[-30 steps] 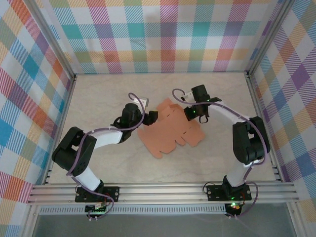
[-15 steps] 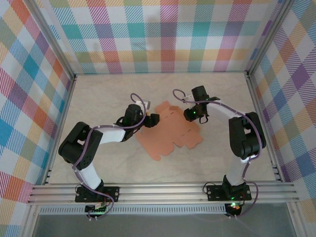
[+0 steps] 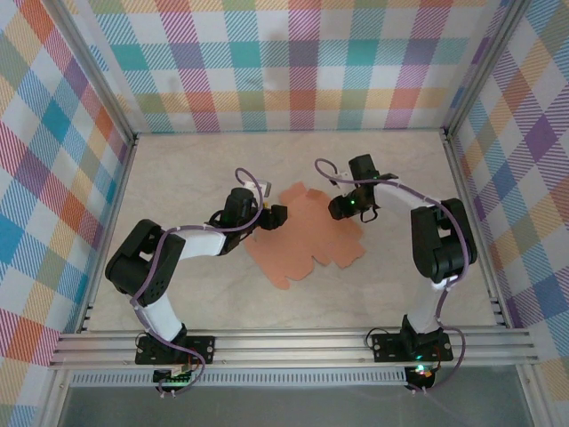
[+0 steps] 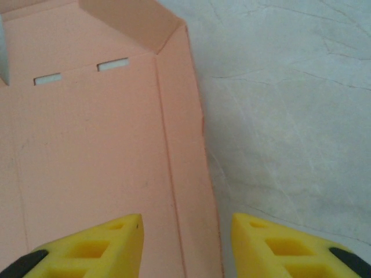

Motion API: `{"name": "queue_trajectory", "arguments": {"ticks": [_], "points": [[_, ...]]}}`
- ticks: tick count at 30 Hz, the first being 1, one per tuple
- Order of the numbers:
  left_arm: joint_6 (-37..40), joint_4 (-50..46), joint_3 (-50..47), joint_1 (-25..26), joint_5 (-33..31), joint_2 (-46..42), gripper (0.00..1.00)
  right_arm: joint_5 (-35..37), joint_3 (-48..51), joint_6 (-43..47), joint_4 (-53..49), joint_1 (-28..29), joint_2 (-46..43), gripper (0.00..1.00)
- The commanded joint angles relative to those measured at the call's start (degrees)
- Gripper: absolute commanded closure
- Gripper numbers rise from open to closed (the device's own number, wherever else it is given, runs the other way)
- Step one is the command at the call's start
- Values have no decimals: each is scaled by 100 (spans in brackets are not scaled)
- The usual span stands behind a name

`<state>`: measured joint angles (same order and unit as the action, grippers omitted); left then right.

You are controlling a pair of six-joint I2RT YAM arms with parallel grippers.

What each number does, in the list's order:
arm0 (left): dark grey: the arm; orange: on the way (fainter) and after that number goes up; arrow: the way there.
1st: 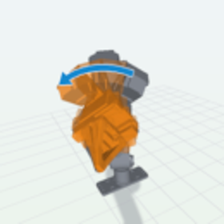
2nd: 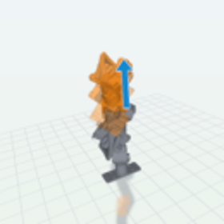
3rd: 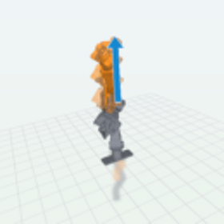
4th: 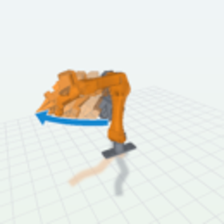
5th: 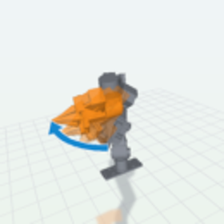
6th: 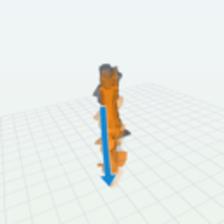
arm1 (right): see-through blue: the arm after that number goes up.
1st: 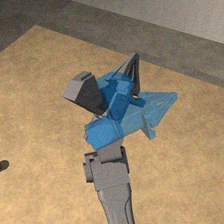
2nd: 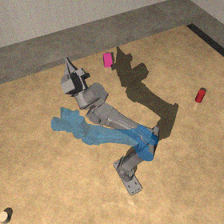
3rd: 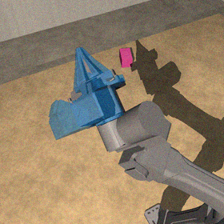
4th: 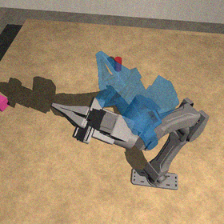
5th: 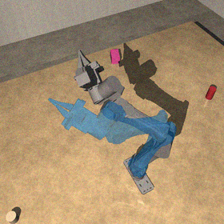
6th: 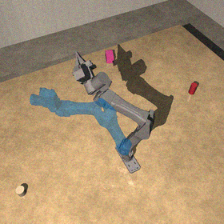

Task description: Fold the paper box

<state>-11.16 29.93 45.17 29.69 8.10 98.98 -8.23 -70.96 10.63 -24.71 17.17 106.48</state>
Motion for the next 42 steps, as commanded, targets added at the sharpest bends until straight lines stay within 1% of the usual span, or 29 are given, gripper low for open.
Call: {"name": "queue_trajectory", "arguments": {"ticks": [1,5,7,11,13,15,21,24,27,31,32,36,38,42], "points": [[-10,32,64,-33,93,92,30,-253,-108,-78,-20,-65,-44,56],[-18,34,62,-31,87,95,30,-527,92,-213,240,-201,-280,54],[-18,48,61,-29,84,85,30,-508,91,-199,225,-253,-288,53],[-32,69,37,-34,82,54,30,-478,-73,49,-68,-267,-16,51],[-57,89,14,-42,99,22,30,-528,-106,105,-117,-267,80,52],[-66,96,26,-68,262,7,30,-531,-144,97,-174,-268,177,54],[-453,377,-53,-276,608,-2,30,-531,-225,175,-296,-252,345,66],[-594,479,-112,-400,727,2,30,-508,-194,250,-324,-241,300,75],[-584,486,-129,-451,807,-1,29,-390,-134,314,-302,-216,222,86],[-597,477,-153,-531,807,-49,29,-134,-31,434,-214,-137,73,99],[-602,468,-162,-566,815,-70,28,-29,17,471,-153,-93,26,100],[-753,408,-132,-843,870,-137,25,530,276,720,232,161,-202,100],[-921,254,-13,-1058,915,-101,25,904,442,899,513,339,-327,100],[-1036,120,172,-1318,957,-59,24,1676,539,1209,793,677,-400,100]]}}
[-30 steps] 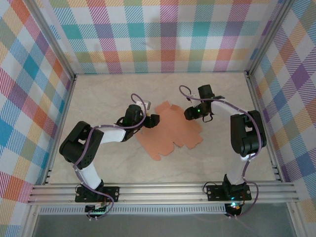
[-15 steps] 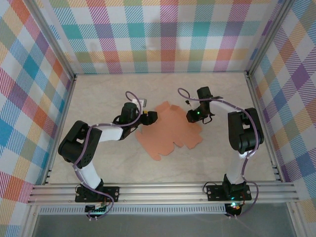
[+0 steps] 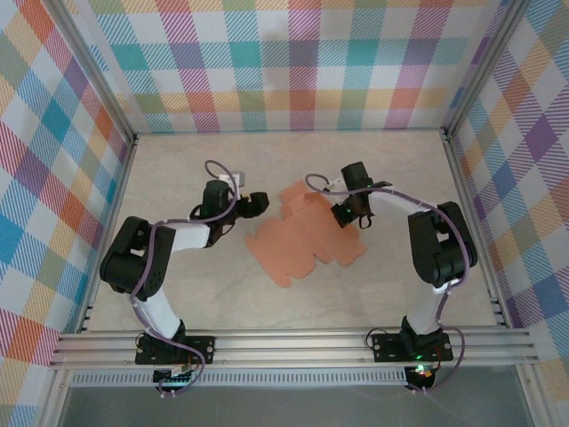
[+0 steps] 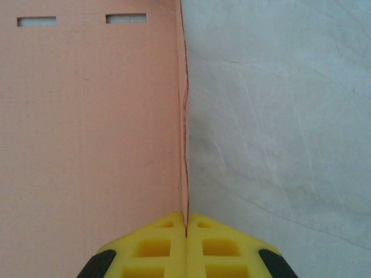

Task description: Fold the paper box

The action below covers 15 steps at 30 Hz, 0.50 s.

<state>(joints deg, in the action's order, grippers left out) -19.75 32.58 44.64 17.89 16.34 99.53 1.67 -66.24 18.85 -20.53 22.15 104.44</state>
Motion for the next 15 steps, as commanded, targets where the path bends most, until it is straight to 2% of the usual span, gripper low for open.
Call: {"name": "queue_trajectory", "arguments": {"ticks": [1,15], "points": [[-170,-230,290,-183,158,-82,24,871,63,463,413,261,-183,100],[-232,-209,449,-434,126,58,22,3031,357,1822,1936,1107,-462,100]]}}
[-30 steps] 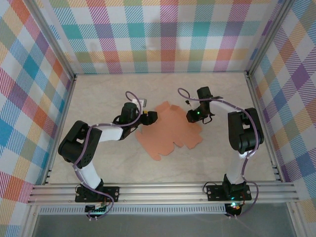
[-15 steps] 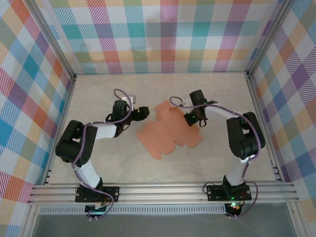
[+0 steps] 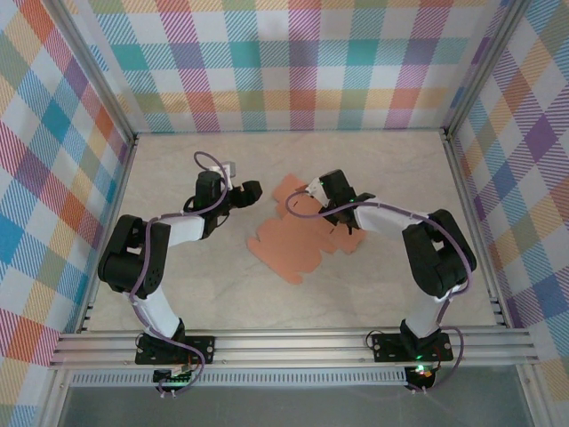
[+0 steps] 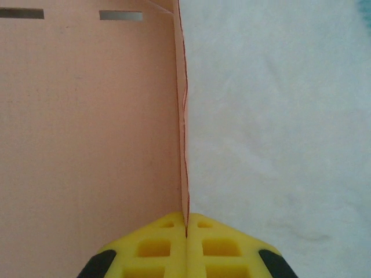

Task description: Fold the paper box

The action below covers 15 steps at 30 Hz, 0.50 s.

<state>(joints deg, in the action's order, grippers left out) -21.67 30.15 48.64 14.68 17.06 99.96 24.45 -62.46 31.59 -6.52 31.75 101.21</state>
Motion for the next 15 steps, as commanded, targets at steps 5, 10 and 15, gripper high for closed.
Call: {"name": "queue_trajectory", "arguments": {"ticks": [5,10,15], "points": [[34,61,-19,-192,35,-100,22,1175,-143,797,429,459,-31,100],[141,-23,-39,-259,-15,-187,22,1759,74,1403,1053,856,4,100],[137,-9,-69,-356,-68,-240,11,2516,446,2235,2323,1240,101,100]]}}
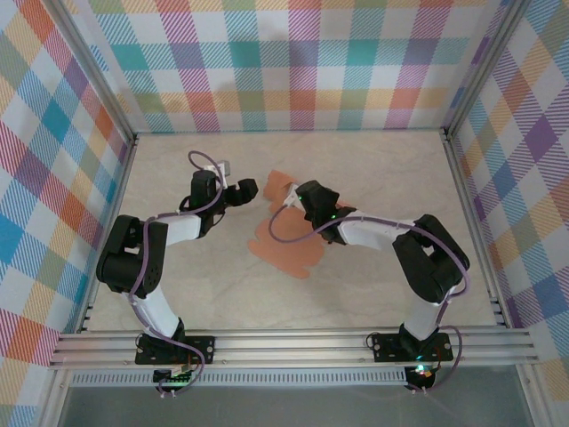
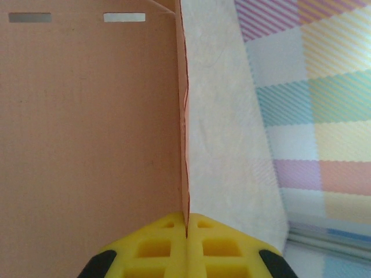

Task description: Fold the paper box

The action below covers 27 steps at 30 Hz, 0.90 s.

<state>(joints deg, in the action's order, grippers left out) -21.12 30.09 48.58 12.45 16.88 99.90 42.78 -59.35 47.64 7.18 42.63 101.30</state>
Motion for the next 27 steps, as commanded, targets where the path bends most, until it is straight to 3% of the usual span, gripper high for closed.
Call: {"name": "queue_trajectory", "arguments": {"ticks": [1,8,13,20,27], "points": [[77,-3,-66,-150,-50,-247,9,779,168,698,1135,201,104,100],[87,8,-350,-306,-181,-552,7,1488,639,2029,3509,445,578,100],[137,-40,-349,-378,-10,-612,7,1337,628,964,2231,525,219,100],[207,-26,-142,-383,-1,-216,9,1031,1073,1643,3208,537,206,100],[249,-186,448,-405,89,460,16,689,1152,1687,3285,553,22,100]]}}
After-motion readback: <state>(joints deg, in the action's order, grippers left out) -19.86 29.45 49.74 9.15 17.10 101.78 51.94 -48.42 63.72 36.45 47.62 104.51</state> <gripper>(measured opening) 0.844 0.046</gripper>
